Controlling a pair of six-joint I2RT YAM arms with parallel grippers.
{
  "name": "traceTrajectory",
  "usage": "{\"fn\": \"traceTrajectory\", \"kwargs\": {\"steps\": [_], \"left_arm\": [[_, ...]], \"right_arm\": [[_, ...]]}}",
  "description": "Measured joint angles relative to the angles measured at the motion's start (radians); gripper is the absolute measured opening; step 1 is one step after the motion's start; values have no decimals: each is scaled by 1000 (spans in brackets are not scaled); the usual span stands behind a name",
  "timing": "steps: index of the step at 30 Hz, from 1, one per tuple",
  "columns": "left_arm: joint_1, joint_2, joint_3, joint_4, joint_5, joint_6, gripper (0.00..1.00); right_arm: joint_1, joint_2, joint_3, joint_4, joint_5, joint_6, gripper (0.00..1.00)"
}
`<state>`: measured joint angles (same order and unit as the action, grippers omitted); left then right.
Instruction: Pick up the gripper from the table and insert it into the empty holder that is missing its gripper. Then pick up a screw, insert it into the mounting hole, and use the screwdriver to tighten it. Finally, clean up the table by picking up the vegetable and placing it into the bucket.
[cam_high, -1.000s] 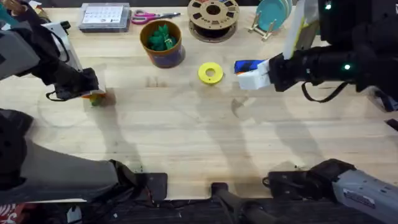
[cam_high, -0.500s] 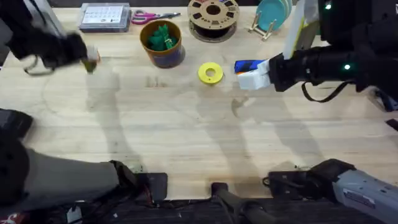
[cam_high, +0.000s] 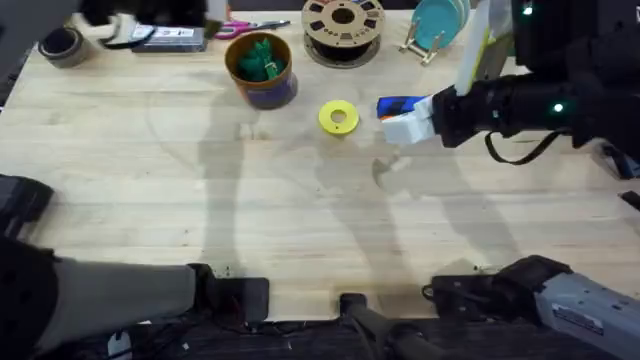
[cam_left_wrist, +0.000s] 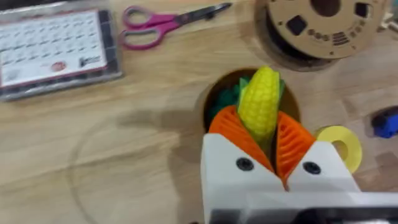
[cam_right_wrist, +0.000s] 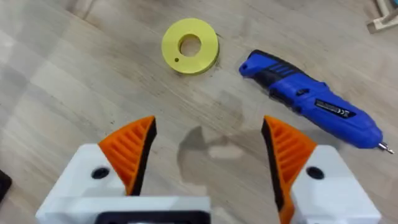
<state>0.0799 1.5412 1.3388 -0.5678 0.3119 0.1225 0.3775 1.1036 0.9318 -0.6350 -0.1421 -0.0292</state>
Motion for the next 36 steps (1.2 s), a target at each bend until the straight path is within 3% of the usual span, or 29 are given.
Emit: {"fn": "traceTrajectory", "kwargs": {"steps": [5, 10, 11, 14, 16, 23, 36], "left_arm": [[-76, 71, 0, 49, 8, -4, 21], [-89, 131, 0, 71, 8, -8, 26], [-89, 134, 0, 71, 7, -7, 133], [-88, 134, 0, 73, 7, -10, 609], [-88, 133, 0, 74, 7, -18, 980], [-88, 98, 0, 9, 7, -18, 985], [-88, -252, 0, -391, 7, -18, 985]], "right_arm": [[0, 0, 0, 0, 0, 0, 998], [0, 0, 0, 0, 0, 0, 998], [0, 0, 0, 0, 0, 0, 998], [0, 0, 0, 0, 0, 0, 998], [0, 0, 0, 0, 0, 0, 998], [0, 0, 0, 0, 0, 0, 998], [0, 0, 0, 0, 0, 0, 998]]}}
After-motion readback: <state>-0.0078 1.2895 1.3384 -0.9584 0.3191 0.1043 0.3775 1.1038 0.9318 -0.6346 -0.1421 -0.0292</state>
